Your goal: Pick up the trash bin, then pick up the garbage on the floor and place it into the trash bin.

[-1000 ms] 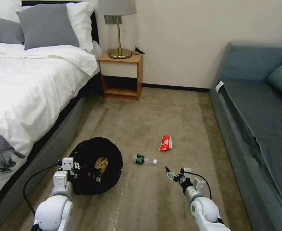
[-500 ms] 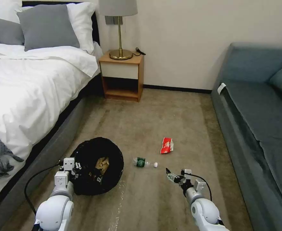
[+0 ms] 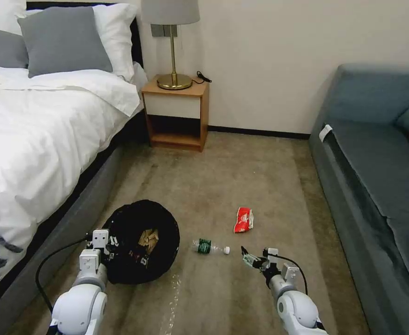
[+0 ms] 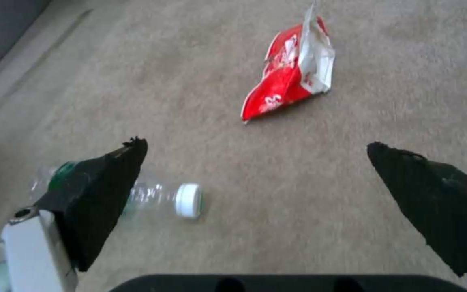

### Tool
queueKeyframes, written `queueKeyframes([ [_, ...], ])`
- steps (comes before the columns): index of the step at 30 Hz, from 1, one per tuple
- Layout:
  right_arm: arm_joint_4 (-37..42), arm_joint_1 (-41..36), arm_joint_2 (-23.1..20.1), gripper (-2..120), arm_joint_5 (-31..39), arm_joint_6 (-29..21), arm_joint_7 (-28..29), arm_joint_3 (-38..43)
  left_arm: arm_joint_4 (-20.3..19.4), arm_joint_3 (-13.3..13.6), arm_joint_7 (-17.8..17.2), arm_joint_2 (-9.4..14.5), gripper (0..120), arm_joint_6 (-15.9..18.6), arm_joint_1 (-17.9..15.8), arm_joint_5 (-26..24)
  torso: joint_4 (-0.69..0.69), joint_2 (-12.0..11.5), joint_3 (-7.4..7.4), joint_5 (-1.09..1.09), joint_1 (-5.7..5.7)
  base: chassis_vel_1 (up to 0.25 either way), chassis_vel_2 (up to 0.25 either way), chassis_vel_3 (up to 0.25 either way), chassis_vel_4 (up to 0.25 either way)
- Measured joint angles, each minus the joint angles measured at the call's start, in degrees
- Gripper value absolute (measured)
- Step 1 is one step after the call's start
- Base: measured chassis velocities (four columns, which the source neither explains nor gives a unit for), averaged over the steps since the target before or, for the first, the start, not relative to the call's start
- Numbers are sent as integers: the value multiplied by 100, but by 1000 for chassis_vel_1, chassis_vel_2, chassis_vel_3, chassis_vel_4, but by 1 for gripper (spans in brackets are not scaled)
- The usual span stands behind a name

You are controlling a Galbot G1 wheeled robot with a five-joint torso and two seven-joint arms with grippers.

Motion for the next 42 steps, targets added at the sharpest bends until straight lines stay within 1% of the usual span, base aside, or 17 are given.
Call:
queueKeyframes([
  [8, -12, 2, 7, 100, -4, 16, -8, 48, 52, 45, 1, 1, 2, 0, -29, 3, 1, 0, 0, 0, 0, -81, 105, 82, -93],
  [24, -75, 143, -53, 100, 21, 86, -22, 110, 120, 23, 12, 12, 2, -38, -45, -7, 1, 0, 0, 1, 0, -96, 100, 97, -101],
  [42, -59, 111, -158, 100, 48, 241, -178, 208, 178, 132, 31, -9, 2, -99, -77, 6, 1, 0, 0, 2, 0, -108, 115, 108, -103],
])
